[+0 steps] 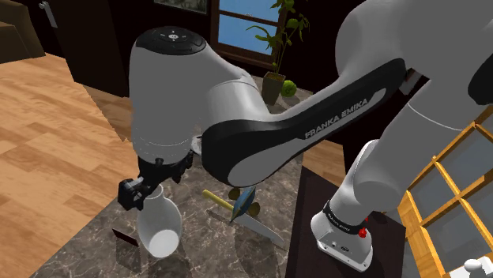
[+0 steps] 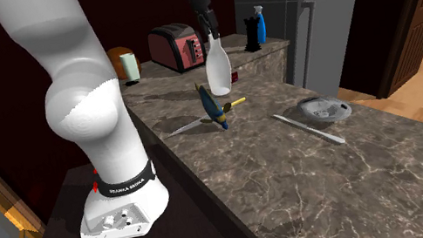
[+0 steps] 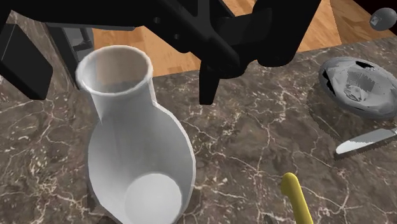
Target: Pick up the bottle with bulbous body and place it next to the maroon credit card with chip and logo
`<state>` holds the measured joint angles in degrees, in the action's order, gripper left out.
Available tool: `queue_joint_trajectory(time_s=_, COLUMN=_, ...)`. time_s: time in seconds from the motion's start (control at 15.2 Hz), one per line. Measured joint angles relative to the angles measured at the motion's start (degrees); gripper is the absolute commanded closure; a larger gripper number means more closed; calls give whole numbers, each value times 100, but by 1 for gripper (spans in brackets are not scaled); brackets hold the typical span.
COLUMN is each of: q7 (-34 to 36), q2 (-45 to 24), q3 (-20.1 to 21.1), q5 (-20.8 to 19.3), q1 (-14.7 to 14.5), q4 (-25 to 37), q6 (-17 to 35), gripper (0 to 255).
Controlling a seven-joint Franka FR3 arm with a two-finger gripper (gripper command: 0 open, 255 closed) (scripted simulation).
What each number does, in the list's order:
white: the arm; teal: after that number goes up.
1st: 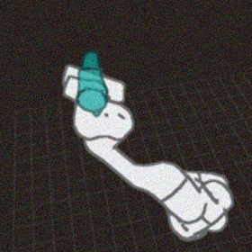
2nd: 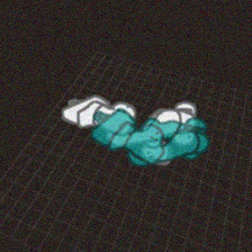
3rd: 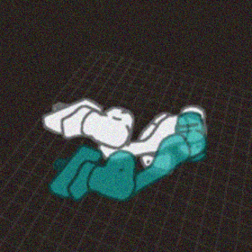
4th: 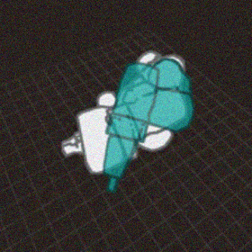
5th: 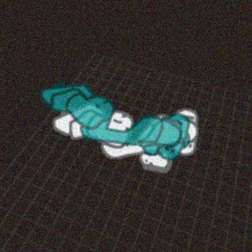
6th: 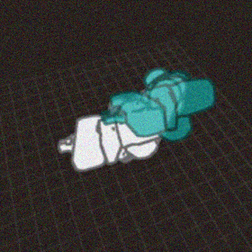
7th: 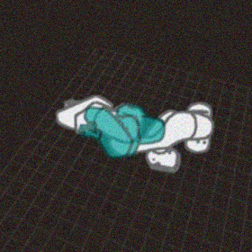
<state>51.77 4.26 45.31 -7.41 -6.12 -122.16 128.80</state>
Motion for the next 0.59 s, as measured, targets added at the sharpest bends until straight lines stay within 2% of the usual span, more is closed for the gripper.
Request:
queue_joint_trajectory(time_s=0.2, q7=-186, q2=278, q3=-44, q5=275, q1=-40, q4=200, q6=-383, gripper=0)
queue_joint_trajectory(time_s=0.59, q7=-208, q2=332, q3=-51, q5=328, q1=-54, q4=212, q6=-440, gripper=0)
